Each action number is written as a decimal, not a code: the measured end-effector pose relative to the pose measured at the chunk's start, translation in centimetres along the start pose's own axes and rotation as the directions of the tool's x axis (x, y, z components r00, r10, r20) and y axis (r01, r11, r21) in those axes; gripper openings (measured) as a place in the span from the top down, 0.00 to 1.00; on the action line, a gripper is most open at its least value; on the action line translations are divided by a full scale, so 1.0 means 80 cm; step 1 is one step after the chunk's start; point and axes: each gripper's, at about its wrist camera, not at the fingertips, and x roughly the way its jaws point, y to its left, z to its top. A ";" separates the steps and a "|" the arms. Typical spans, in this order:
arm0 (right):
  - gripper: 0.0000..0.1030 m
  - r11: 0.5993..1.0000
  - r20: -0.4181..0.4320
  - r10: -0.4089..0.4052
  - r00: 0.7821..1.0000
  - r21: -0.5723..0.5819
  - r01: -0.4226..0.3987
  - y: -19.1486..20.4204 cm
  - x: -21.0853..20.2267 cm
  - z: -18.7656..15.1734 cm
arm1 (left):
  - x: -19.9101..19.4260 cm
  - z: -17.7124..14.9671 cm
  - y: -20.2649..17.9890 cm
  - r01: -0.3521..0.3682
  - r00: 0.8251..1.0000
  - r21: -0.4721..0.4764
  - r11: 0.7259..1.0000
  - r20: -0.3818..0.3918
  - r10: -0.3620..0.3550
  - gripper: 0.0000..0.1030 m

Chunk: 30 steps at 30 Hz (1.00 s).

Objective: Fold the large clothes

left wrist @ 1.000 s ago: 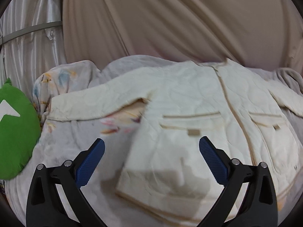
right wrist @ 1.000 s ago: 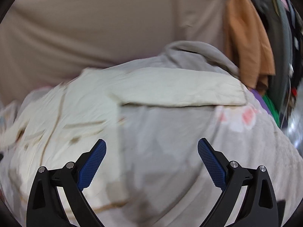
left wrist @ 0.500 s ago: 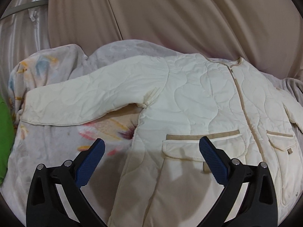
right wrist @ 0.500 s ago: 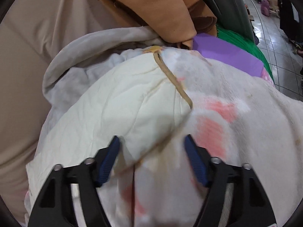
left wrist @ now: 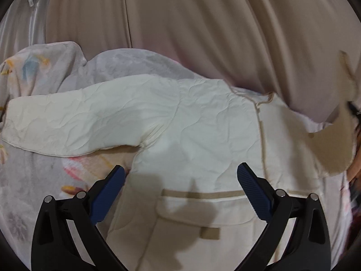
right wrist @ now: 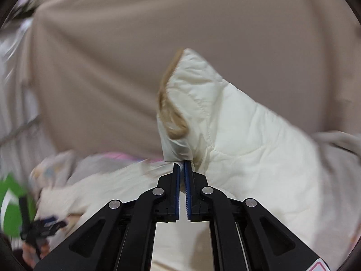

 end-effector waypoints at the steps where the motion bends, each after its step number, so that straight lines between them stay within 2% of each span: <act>1: 0.95 0.999 -0.049 0.035 0.998 -0.032 -0.037 0.030 0.032 -0.012 | 0.001 0.005 0.000 0.020 1.000 -0.013 1.000 -0.003 -0.020 0.05; 3: 0.92 0.993 -0.158 0.070 0.985 -0.087 -0.085 0.079 0.096 -0.047 | 0.009 0.012 -0.001 0.050 0.999 -0.033 0.998 -0.015 -0.050 0.05; 5: 0.82 0.983 -0.279 0.064 0.958 -0.147 -0.108 0.116 0.151 -0.091 | 0.025 0.018 -0.001 0.083 0.995 -0.059 0.995 -0.042 -0.085 0.05; 6: 0.74 0.980 -0.306 0.032 0.952 -0.178 -0.090 0.132 0.158 -0.107 | 0.037 0.020 -0.001 0.100 0.992 -0.073 0.992 -0.063 -0.105 0.05; 7: 0.72 0.975 -0.316 0.008 0.949 -0.207 -0.077 0.141 0.161 -0.120 | 0.051 0.022 0.000 0.123 0.987 -0.094 0.988 -0.089 -0.131 0.05; 9: 0.69 0.970 -0.312 0.009 0.950 -0.226 -0.083 0.143 0.145 -0.131 | 0.071 0.021 0.001 0.153 0.977 -0.135 0.979 -0.126 -0.170 0.05; 10: 0.58 0.974 -0.294 0.021 0.955 -0.211 -0.086 0.133 0.128 -0.129 | 0.084 0.021 -0.001 0.180 0.968 -0.155 0.971 -0.146 -0.203 0.05; 12: 0.46 0.983 -0.230 0.017 0.973 -0.173 -0.058 0.096 0.091 -0.119 | 0.111 0.019 -0.007 0.215 0.951 -0.178 0.960 -0.185 -0.248 0.05; 14: 0.43 0.993 -0.183 -0.029 0.983 -0.121 0.007 0.047 0.052 -0.121 | 0.135 0.014 -0.015 0.225 0.937 -0.195 0.955 -0.224 -0.267 0.06; 16: 0.42 0.996 -0.168 -0.089 0.982 -0.034 0.085 -0.010 0.017 -0.123 | 0.160 0.009 -0.027 0.254 0.912 -0.204 0.946 -0.276 -0.304 0.08; 17: 0.42 0.992 -0.171 -0.126 0.977 0.008 0.129 -0.036 0.002 -0.128 | 0.166 0.006 -0.032 0.256 0.906 -0.198 0.946 -0.293 -0.307 0.13; 18: 0.41 0.983 -0.184 -0.158 0.970 0.062 0.172 -0.065 -0.012 -0.136 | 0.171 0.003 -0.038 0.256 0.905 -0.184 0.949 -0.300 -0.303 0.28; 19: 0.40 0.975 -0.204 -0.164 0.965 0.113 0.190 -0.089 -0.021 -0.143 | 0.174 0.004 -0.045 0.261 0.905 -0.158 0.952 -0.304 -0.299 0.52; 20: 0.40 0.963 -0.232 -0.147 0.962 0.188 0.193 -0.115 -0.030 -0.154 | 0.175 0.006 -0.052 0.275 0.900 -0.130 0.953 -0.313 -0.302 0.63; 21: 0.40 0.952 -0.247 -0.118 0.962 0.246 0.180 -0.130 -0.033 -0.162 | 0.174 0.009 -0.057 0.278 0.902 -0.106 0.955 -0.312 -0.297 0.81; 22: 0.41 0.938 -0.265 -0.078 0.961 0.307 0.160 -0.143 -0.033 -0.170 | 0.169 0.015 -0.062 0.282 0.908 -0.090 0.955 -0.296 -0.296 0.90; 25: 0.41 0.909 -0.311 0.007 0.950 0.399 0.124 -0.164 -0.009 -0.180 | 0.145 0.039 -0.069 0.297 0.929 -0.040 0.954 -0.217 -0.299 0.94; 27: 0.44 0.884 -0.315 -0.026 0.949 0.436 0.169 -0.175 0.012 -0.174 | 0.120 0.059 -0.068 0.288 0.948 0.005 0.958 -0.139 -0.285 0.94; 28: 0.60 0.874 -0.302 -0.032 0.953 0.454 0.173 -0.177 0.019 -0.168 | 0.107 0.070 -0.069 0.282 0.956 0.030 0.959 -0.099 -0.277 0.94; 29: 0.72 0.866 -0.280 -0.037 0.959 0.469 0.171 -0.178 0.022 -0.163 | 0.097 0.078 -0.068 0.277 0.959 0.050 0.960 -0.069 -0.274 0.94; 30: 0.87 0.867 -0.231 -0.028 0.973 0.479 0.139 -0.173 0.020 -0.153 | 0.090 0.085 -0.066 0.259 0.966 0.068 0.964 -0.039 -0.257 0.94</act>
